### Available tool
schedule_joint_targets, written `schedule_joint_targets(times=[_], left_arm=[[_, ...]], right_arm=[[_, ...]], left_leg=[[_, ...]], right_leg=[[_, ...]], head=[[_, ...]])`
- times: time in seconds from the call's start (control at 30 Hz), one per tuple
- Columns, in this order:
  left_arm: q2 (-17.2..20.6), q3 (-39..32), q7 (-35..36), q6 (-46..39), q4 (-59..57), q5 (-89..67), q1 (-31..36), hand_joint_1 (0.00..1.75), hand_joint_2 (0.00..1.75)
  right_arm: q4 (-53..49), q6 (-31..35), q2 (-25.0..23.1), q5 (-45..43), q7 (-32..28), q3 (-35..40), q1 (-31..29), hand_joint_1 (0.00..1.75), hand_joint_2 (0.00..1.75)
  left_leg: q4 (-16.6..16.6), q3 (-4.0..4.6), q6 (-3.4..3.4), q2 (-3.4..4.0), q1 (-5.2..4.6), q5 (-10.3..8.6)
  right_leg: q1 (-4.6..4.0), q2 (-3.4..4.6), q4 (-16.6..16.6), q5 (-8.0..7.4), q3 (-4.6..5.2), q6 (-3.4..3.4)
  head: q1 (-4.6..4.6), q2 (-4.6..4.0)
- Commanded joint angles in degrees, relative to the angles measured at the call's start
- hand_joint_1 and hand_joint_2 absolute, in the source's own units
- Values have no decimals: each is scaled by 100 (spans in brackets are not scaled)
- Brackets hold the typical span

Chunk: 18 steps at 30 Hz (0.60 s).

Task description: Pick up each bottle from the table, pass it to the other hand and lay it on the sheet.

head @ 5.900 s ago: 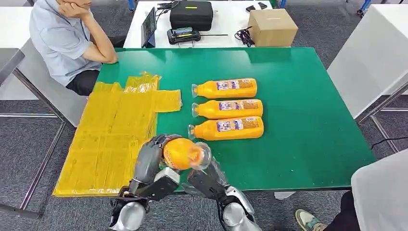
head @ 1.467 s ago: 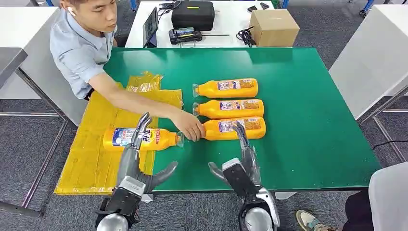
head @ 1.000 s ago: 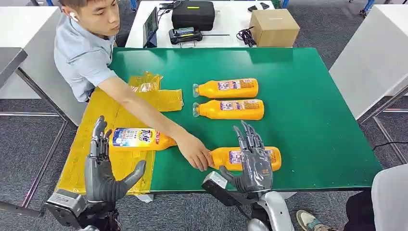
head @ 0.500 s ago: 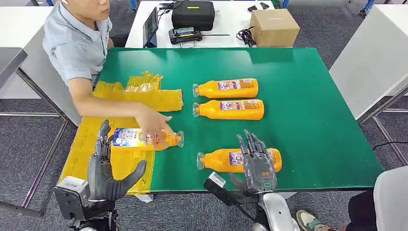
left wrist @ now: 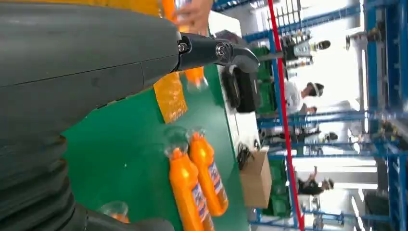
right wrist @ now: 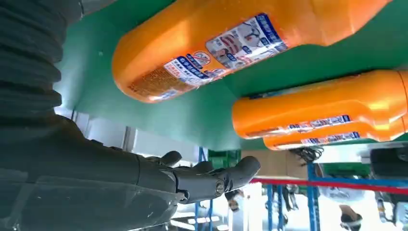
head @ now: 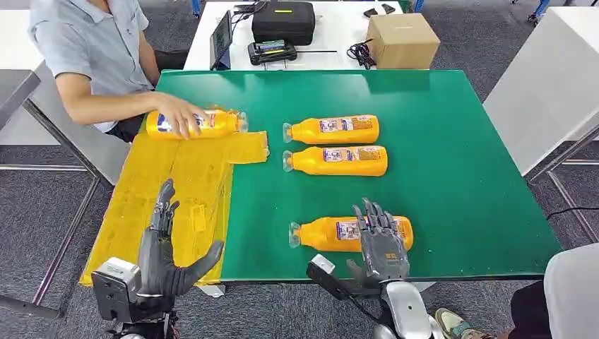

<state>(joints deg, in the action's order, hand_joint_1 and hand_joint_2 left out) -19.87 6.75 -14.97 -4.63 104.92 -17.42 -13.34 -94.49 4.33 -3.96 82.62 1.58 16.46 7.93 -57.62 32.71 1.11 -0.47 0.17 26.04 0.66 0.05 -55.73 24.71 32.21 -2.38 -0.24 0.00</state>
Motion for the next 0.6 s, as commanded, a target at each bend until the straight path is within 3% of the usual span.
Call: schedule_joint_targets(times=[0.03,0.3,0.6], left_arm=[[-13,130,44,-26,-483,-45,207,0,175],[-13,126,74,-9,-484,-71,208,0,175],[-13,134,122,34,-736,-214,371,0,175]], right_arm=[[660,-57,140,402,52,-112,-478,0,175],[760,-159,139,594,167,-194,-536,0,175],[1410,-203,237,420,21,-968,-834,0,175]], left_leg=[[7,-17,-4,7,1,0],[6,-14,-4,2,0,0],[8,-12,-2,-5,-1,-4]], right_leg=[[-2,3,10,-2,-17,6],[-1,-2,8,-1,-15,6],[0,-7,11,-3,-15,3]], head=[[0,0],[0,0],[0,0]])
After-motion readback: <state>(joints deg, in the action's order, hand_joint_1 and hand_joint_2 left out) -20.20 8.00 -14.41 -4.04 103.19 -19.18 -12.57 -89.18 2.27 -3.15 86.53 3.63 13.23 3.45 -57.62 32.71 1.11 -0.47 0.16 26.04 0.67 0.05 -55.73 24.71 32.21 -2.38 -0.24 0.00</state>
